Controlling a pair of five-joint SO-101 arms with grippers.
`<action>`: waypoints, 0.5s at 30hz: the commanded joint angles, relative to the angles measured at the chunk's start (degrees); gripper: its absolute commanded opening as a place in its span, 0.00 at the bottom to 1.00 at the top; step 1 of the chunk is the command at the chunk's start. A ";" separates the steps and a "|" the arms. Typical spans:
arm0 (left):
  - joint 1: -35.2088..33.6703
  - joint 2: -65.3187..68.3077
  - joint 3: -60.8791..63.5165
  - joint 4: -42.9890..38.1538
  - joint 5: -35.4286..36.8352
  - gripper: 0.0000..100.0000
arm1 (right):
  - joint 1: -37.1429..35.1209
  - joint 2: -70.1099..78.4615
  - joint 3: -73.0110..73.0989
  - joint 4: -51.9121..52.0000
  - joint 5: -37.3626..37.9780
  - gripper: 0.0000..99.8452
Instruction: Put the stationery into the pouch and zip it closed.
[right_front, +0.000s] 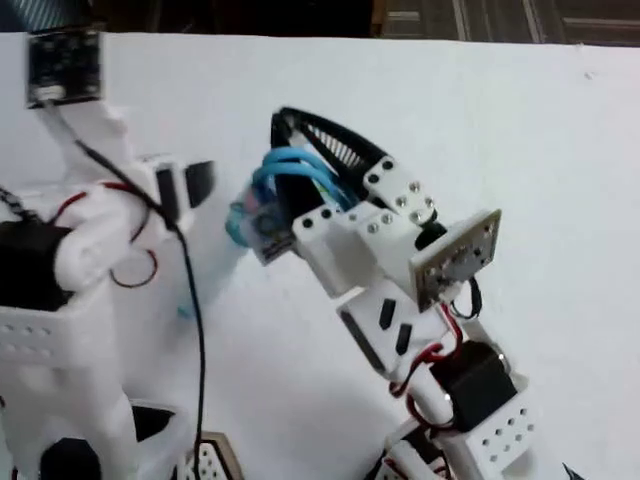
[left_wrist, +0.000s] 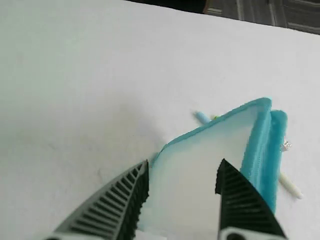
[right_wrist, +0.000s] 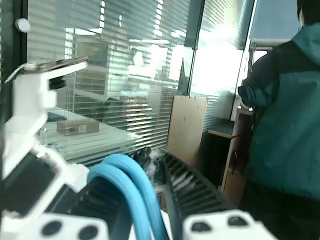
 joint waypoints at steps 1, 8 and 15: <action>-1.63 -4.35 -1.05 0.35 0.18 0.23 | 0.22 3.47 -5.10 0.04 -0.44 0.02; 3.30 -18.86 9.14 0.35 0.26 0.23 | -0.04 8.40 -8.00 0.04 -0.44 0.02; 9.27 -29.58 19.87 0.18 0.70 0.23 | -4.09 9.36 -7.56 0.04 -0.35 0.02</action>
